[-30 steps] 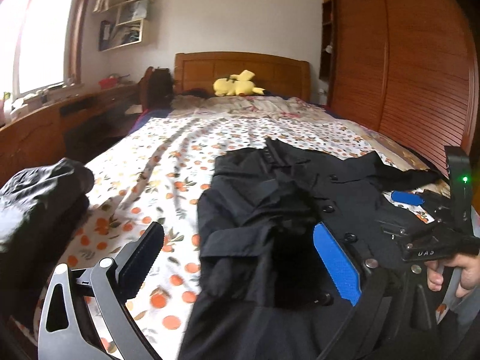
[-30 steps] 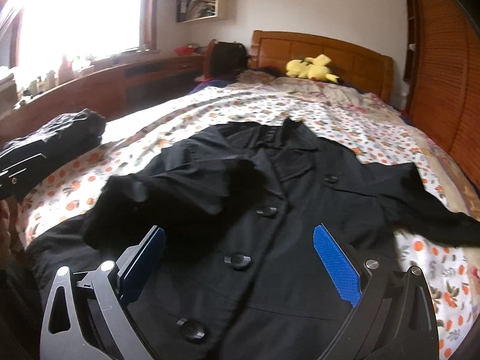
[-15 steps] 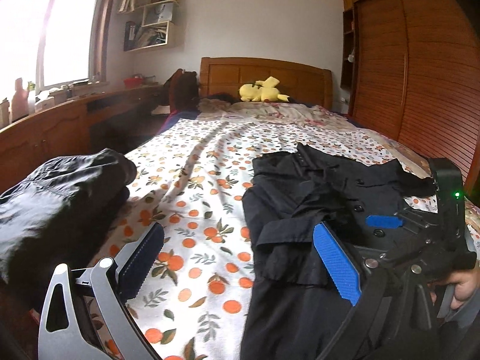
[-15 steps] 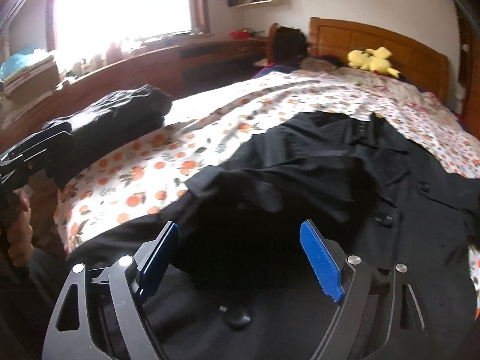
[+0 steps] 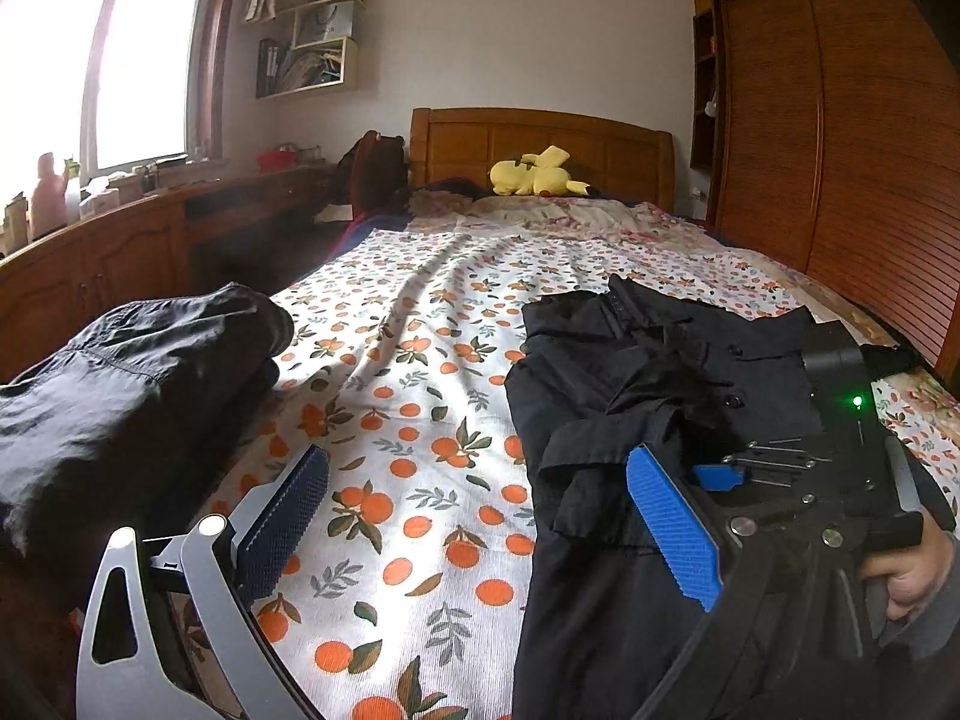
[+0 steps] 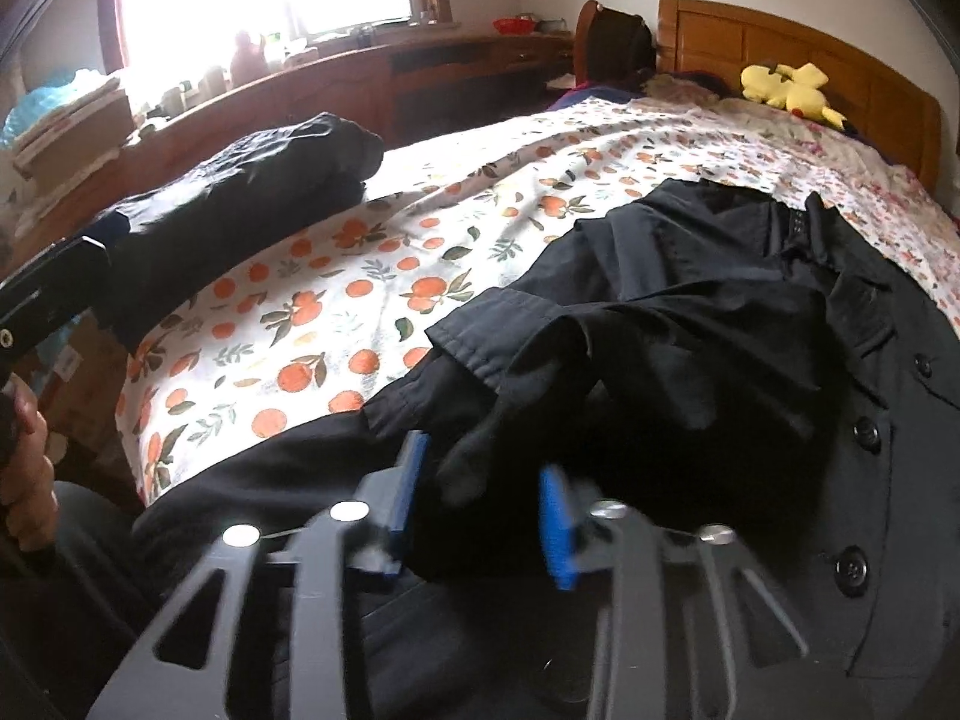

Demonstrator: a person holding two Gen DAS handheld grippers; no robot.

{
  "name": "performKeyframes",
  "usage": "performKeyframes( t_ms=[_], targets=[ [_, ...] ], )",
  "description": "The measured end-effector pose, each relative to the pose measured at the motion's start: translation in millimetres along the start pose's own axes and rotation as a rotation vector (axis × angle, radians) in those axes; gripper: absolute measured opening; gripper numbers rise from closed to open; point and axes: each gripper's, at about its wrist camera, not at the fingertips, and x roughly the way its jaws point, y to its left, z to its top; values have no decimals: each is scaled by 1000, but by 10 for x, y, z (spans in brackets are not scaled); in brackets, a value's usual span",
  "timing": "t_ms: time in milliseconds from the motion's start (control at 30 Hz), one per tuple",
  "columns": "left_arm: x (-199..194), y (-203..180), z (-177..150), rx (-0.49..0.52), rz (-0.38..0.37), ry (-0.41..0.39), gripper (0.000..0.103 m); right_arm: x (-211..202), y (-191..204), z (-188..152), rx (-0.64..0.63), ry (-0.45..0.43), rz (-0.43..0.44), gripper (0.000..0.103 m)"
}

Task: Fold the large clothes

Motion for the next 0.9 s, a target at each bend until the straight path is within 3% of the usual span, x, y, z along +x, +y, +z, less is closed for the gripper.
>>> performKeyframes(
  t_ms=[67, 200, 567, 900],
  targets=[
    [-1, -7, -6, 0, -1, 1, 100, -62, -42, -5, 14, -18, 21, 10],
    [-3, -46, -7, 3, -10, -1, 100, -285, -123, -8, 35, -73, 28, 7],
    [27, -330, 60, 34, -56, -7, 100, -1214, -569, -80, 145, -255, -20, 6],
    [107, -805, 129, 87, -123, -7, 100, -1652, -1133, -429, 308, -334, -134, 10]
  ],
)
